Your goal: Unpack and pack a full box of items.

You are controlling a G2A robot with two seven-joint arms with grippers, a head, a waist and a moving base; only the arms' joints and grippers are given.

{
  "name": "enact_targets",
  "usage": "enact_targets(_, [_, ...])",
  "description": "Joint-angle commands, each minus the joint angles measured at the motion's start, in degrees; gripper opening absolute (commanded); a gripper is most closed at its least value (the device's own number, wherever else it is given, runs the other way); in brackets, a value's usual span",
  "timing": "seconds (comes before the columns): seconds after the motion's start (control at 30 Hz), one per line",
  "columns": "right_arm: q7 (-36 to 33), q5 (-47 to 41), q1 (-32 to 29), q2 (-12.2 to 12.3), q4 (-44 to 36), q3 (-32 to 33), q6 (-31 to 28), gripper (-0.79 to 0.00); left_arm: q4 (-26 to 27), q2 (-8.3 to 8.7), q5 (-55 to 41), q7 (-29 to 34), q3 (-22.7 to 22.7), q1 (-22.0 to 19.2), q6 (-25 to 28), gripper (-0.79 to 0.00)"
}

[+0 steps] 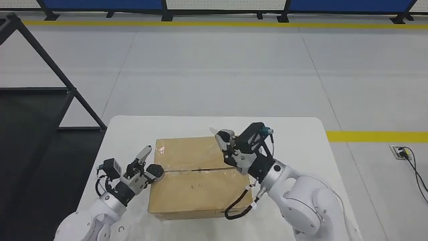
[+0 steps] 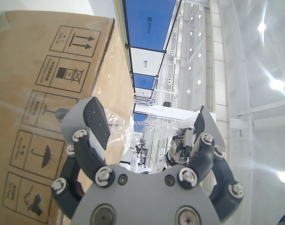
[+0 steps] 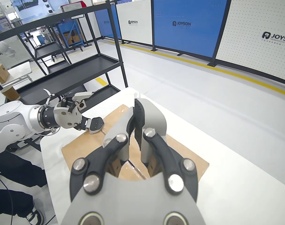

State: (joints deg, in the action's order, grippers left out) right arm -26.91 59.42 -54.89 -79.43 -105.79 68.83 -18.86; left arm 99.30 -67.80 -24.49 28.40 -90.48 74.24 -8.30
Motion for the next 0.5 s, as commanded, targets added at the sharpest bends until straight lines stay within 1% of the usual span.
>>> enact_targets(0.0, [-0.09,-0.28,-0.3,0.13,0.27,0.54,-0.04,-0.785,0.05,0.03,0.04,-0.01,0.08,-0.01,0.0,0.0])
enact_targets(0.47, [-0.1,-0.38,-2.12,0.74,2.87,1.79,1.32,-0.785,0.28,0.22,0.06,-0.35,0.38,0.13,-0.12,0.0])
